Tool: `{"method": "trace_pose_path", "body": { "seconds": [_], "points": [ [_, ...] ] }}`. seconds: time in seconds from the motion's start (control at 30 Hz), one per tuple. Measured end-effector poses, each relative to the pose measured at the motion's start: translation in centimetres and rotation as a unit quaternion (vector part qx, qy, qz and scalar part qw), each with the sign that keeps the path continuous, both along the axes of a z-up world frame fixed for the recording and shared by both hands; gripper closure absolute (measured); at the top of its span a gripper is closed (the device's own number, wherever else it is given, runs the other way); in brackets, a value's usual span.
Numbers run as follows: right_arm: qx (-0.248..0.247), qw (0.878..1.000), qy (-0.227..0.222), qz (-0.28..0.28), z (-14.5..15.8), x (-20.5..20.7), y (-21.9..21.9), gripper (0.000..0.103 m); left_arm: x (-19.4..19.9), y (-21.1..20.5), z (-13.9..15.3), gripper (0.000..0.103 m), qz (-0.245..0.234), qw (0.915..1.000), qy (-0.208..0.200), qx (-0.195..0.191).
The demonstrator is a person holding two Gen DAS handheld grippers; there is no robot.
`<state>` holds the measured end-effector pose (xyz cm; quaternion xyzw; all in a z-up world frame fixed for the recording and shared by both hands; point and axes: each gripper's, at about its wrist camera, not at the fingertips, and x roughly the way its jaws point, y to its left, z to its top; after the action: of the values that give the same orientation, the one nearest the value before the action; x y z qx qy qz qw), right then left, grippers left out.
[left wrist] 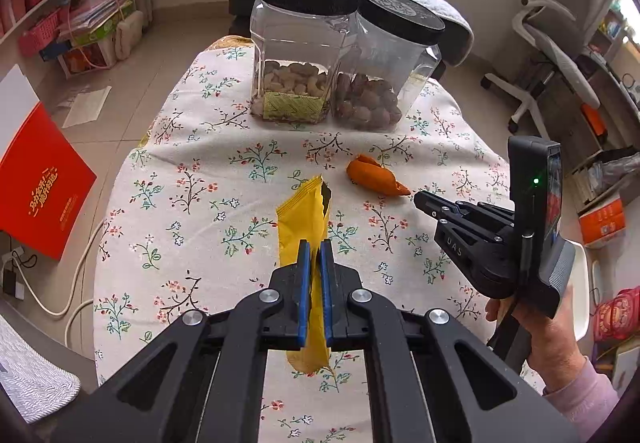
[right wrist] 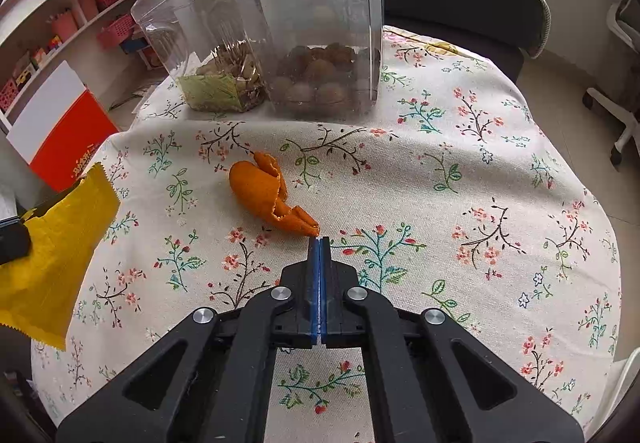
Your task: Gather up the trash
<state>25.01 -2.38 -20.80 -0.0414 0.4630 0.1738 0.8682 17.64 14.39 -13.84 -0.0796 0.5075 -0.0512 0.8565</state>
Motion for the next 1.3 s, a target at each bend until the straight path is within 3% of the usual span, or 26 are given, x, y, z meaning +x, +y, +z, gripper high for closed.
{"method": "trace_pose_path", "body": {
  "seconds": [0.1, 0.13, 0.37, 0.47, 0.5, 0.53, 0.8, 1.07, 1.3],
  "points": [
    [-0.014, 0.999, -0.033, 0.024, 0.4, -0.2, 0.9, 0.034, 0.1, 0.2, -0.1, 0.098, 0.001, 1.0000, 0.003, -0.007],
    [-0.013, 0.999, -0.034, 0.035, 0.2, 0.0, 1.3, 0.033, 0.1, 0.3, -0.2, 0.098, 0.001, 1.0000, 0.004, -0.007],
    [-0.056, 0.996, -0.021, 0.068, -2.4, 2.1, 4.1, 0.036, 0.6, 0.6, -0.5, 0.098, 0.002, 0.9998, 0.009, -0.016],
    [-0.041, 0.995, -0.020, 0.083, -2.4, 2.9, 4.6, 0.060, 0.9, 0.6, -0.9, 0.098, 0.001, 0.9998, 0.013, -0.012],
    [-0.037, 0.995, -0.018, 0.087, -2.3, 3.2, 4.6, 0.077, 1.1, 0.7, -1.0, 0.098, 0.003, 0.9998, 0.014, -0.012],
    [-0.035, 0.995, -0.016, 0.088, -2.1, 3.3, 4.7, 0.085, 1.2, 0.7, -1.1, 0.098, 0.005, 0.9998, 0.016, -0.011],
    [-0.006, 0.999, -0.002, 0.046, -0.6, 1.2, 2.9, 0.089, 1.4, 0.8, -0.8, 0.098, 0.037, 0.9993, 0.000, 0.010],
    [0.003, 0.999, -0.046, 0.015, 5.9, -3.7, 0.3, 0.089, -0.4, -0.5, 2.7, 0.098, 0.053, 0.9963, -0.063, 0.024],
    [0.028, 0.996, -0.076, -0.029, 10.7, -7.5, -3.5, 0.089, -2.8, -3.5, 6.1, 0.098, 0.046, 0.9884, -0.136, 0.049]
  ]
}}
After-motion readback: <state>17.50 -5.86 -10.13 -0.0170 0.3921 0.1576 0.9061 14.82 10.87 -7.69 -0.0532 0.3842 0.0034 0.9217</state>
